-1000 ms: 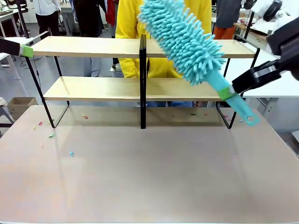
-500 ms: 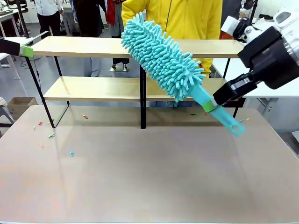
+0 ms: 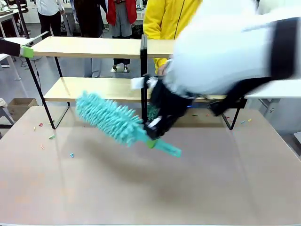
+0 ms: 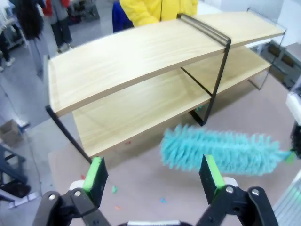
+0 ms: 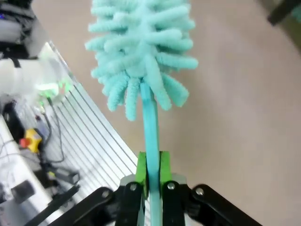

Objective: Clean the shelves.
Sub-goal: Clean another randomly selected level of the Shelf with the Duster.

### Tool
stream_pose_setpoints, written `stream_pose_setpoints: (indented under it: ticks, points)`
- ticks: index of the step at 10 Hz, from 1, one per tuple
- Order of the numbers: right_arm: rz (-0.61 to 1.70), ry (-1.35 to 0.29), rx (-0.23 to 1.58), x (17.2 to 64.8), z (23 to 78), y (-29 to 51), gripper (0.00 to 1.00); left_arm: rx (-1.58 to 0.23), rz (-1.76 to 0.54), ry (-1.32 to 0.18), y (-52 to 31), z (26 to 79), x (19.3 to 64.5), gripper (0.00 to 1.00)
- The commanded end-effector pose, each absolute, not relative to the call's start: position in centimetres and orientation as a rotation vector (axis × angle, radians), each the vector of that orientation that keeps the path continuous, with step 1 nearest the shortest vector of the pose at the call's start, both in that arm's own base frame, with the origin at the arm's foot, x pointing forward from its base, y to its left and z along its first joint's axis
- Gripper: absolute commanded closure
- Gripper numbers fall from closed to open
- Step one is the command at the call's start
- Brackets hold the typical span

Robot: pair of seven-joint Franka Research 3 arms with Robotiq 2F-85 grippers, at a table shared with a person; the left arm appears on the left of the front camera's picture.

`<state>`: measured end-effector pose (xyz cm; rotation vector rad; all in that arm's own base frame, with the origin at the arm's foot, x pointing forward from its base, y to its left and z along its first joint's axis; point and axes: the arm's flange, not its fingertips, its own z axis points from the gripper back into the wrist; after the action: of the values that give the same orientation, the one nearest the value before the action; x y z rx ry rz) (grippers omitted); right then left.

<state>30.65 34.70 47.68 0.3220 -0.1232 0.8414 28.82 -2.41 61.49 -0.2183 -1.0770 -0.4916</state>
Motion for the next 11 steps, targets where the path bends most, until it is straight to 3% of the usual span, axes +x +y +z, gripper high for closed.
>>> stream_pose_setpoints:
  ticks: [1, 2, 3, 5, 7, 11]
  points:
    - [0.943, -0.037, 0.205, 32.2, 49.0, 39.0, 0.88, -0.206, -0.508, -1.081, -2.2, 61.7, 28.9, 0.0]
    - [0.912, -0.112, 0.303, 31.9, 50.9, 36.7, 0.88, -0.206, -0.508, -1.081, -2.2, 61.7, 28.9, 0.0]
    - [0.9, -0.065, 0.281, 31.5, 46.5, 37.6, 0.88, -0.206, -0.508, -1.081, -2.2, 61.7, 28.9, 0.0]
    - [0.922, -0.057, 0.284, 32.3, 47.6, 38.7, 0.88, -0.206, -0.508, -1.081, -2.2, 61.7, 28.9, 0.0]
    - [0.92, -0.021, 0.254, 33.0, 46.2, 40.6, 0.88, -0.206, -0.508, -1.081, -2.2, 61.7, 28.9, 0.0]
    - [0.653, -0.077, 0.059, 35.5, 43.1, 44.5, 0.88, -0.206, -0.508, -1.081, -2.2, 61.7, 28.9, 0.0]
